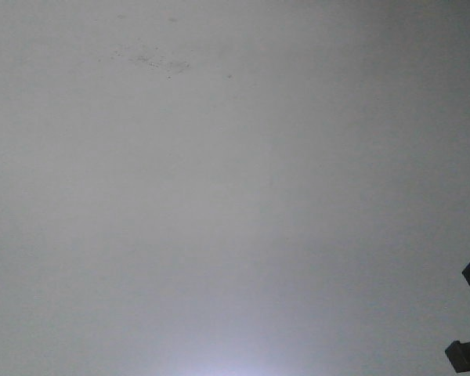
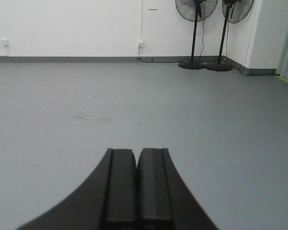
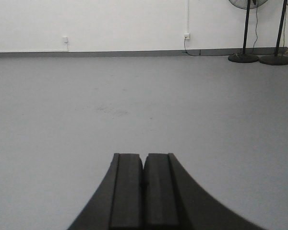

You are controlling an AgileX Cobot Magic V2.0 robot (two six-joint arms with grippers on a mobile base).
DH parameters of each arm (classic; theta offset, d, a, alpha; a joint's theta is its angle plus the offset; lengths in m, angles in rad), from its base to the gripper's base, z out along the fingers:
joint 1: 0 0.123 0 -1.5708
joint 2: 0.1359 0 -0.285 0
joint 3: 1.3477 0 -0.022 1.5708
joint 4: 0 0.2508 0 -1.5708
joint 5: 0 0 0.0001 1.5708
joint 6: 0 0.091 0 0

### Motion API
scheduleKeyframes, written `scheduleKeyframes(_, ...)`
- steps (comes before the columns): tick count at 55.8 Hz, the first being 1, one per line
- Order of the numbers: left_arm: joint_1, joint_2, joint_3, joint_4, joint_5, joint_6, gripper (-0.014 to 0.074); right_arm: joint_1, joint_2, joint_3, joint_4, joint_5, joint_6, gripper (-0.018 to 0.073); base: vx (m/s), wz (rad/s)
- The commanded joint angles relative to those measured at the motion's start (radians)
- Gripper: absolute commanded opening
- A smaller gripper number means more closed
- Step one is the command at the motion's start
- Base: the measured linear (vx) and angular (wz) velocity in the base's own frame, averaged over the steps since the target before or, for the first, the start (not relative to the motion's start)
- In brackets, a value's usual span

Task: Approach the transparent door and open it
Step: 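Drive the base toward the white-framed glass sliding door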

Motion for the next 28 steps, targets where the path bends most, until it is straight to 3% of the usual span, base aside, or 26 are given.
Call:
scheduleKeyframes(1, 0.000, -0.014, -0.020, -0.012, -0.083, -0.001, 0.0000, -0.007, -0.015, 0.002, -0.006, -0.081, -0.001, -0.0006, 0.00, 0.00)
scheduleKeyframes(28, 0.000, -0.014, -0.020, -0.012, -0.083, -0.001, 0.0000, -0.007, -0.015, 0.002, -0.006, -0.081, -0.001, -0.0006, 0.00, 0.00)
